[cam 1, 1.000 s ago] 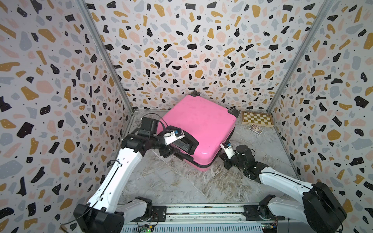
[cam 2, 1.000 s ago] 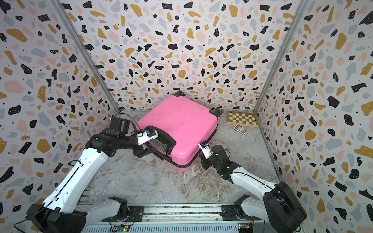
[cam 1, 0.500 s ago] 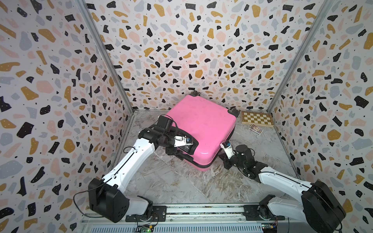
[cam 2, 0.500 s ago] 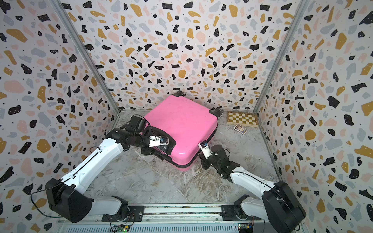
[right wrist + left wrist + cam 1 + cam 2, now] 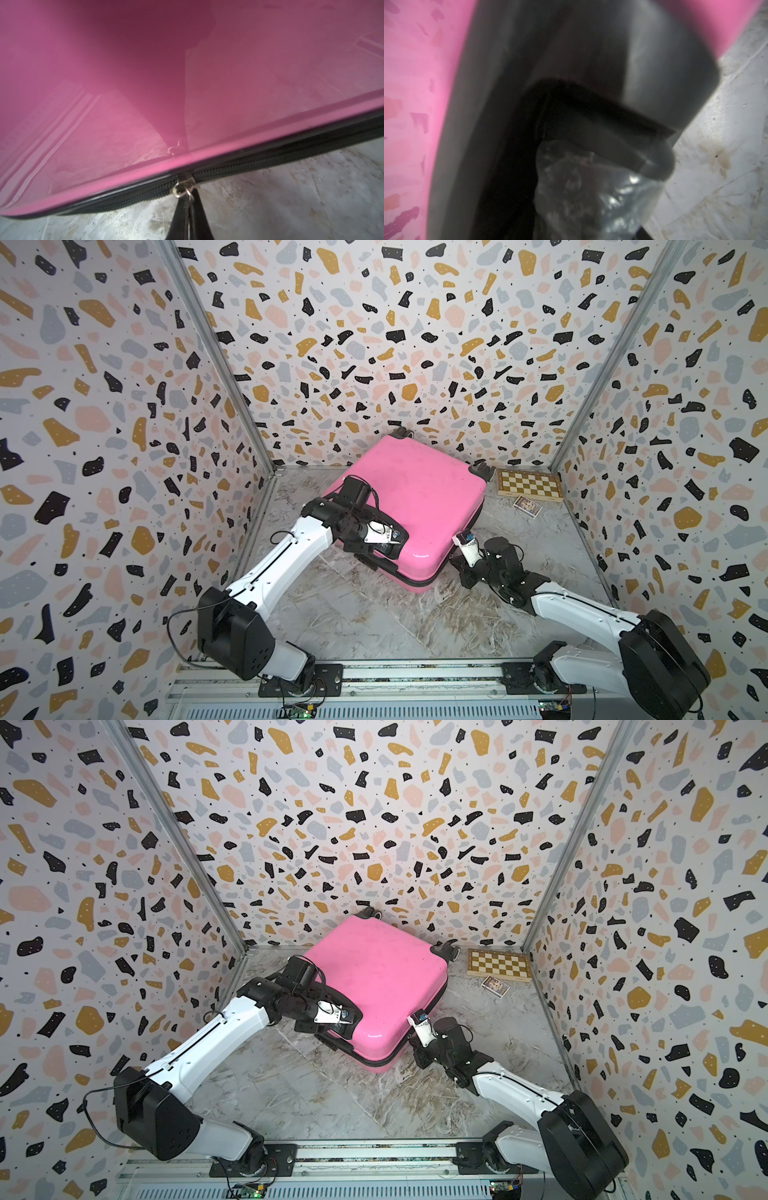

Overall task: Close the suitcase zippers
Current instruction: Zip the zipper on the suitcase.

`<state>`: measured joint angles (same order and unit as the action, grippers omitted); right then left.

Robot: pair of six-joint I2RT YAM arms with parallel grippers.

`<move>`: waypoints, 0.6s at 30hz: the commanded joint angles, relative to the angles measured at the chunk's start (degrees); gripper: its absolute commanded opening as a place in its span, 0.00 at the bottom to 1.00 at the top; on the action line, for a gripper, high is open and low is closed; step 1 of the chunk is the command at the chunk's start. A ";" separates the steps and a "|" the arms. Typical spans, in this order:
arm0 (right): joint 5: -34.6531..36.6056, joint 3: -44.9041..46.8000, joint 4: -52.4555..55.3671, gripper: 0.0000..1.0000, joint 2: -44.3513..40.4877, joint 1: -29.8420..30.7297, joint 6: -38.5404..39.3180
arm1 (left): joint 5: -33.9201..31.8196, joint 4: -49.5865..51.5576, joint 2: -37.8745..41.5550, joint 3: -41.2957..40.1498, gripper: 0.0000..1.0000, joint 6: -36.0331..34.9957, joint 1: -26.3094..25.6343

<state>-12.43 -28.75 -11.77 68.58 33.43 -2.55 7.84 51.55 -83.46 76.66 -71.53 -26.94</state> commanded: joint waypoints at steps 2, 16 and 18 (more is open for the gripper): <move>-0.44 -2.60 -2.11 0.00 -0.99 -0.21 1.06 | -1.00 10.05 0.33 -2.91 0.34 0.49 -1.09; -2.33 -0.12 -2.36 0.00 -3.05 5.54 3.01 | 0.95 8.85 6.58 1.06 0.14 11.64 -1.71; -2.16 0.10 -2.05 0.00 -3.57 7.31 3.44 | -0.29 8.13 6.47 1.82 0.11 13.65 -1.71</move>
<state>-10.87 -28.49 -11.53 67.24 37.69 -1.19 6.79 58.61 -78.70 76.18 -69.87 -29.02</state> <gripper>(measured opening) 0.062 0.359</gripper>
